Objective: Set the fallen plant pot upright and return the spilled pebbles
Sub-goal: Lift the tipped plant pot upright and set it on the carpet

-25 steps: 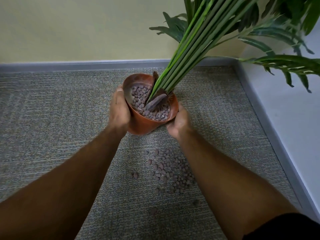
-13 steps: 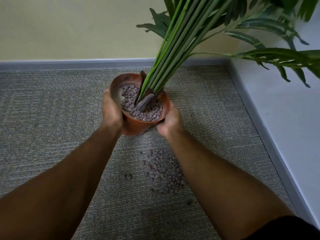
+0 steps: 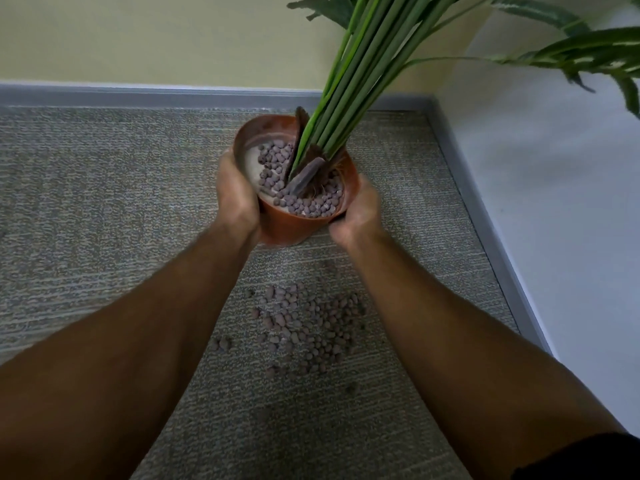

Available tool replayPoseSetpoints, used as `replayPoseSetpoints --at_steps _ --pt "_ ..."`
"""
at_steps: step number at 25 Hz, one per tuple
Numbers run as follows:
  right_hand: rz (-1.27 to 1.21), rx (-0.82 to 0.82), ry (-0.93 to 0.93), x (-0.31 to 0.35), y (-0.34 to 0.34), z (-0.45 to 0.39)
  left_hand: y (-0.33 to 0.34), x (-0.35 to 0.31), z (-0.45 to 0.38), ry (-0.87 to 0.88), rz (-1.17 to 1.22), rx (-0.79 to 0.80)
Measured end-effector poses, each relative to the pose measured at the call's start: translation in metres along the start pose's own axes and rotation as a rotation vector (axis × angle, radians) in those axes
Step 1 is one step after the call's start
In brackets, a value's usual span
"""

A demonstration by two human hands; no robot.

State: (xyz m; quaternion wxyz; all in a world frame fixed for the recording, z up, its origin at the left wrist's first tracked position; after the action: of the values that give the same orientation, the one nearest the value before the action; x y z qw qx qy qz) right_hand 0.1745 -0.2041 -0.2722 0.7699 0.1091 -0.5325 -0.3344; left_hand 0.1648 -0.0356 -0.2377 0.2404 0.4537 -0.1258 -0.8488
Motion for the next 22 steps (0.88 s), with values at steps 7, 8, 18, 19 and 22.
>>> replayPoseSetpoints --at_steps 7,8,18,19,22 --pt "0.065 0.006 -0.105 0.039 -0.028 -0.009 0.035 0.027 -0.014 -0.014 0.040 0.113" --pt "0.063 0.006 -0.111 0.042 -0.032 -0.011 0.038 0.033 -0.016 -0.018 0.044 0.123" --pt "0.078 0.054 -0.159 0.048 -0.055 -0.012 0.042 0.058 -0.030 -0.024 -0.027 0.132" --pt "0.078 0.057 -0.152 0.047 -0.057 -0.011 0.042 0.058 -0.028 -0.014 -0.057 0.146" --pt "0.102 0.053 -0.147 0.046 -0.060 -0.008 0.041 0.056 -0.018 -0.004 -0.167 0.135"
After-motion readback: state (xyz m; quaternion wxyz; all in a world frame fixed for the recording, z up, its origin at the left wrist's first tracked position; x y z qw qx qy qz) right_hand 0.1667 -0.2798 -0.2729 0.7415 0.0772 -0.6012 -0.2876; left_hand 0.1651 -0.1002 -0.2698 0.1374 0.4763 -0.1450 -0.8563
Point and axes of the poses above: each hand's wrist, its own z-axis away from the middle knuckle, its own y-axis out of the palm, x = y × z, the point moved 5 cm from there along -z, towards the middle knuckle, and after that the axes turned 10 degrees about -y, right-handed, at the moved point
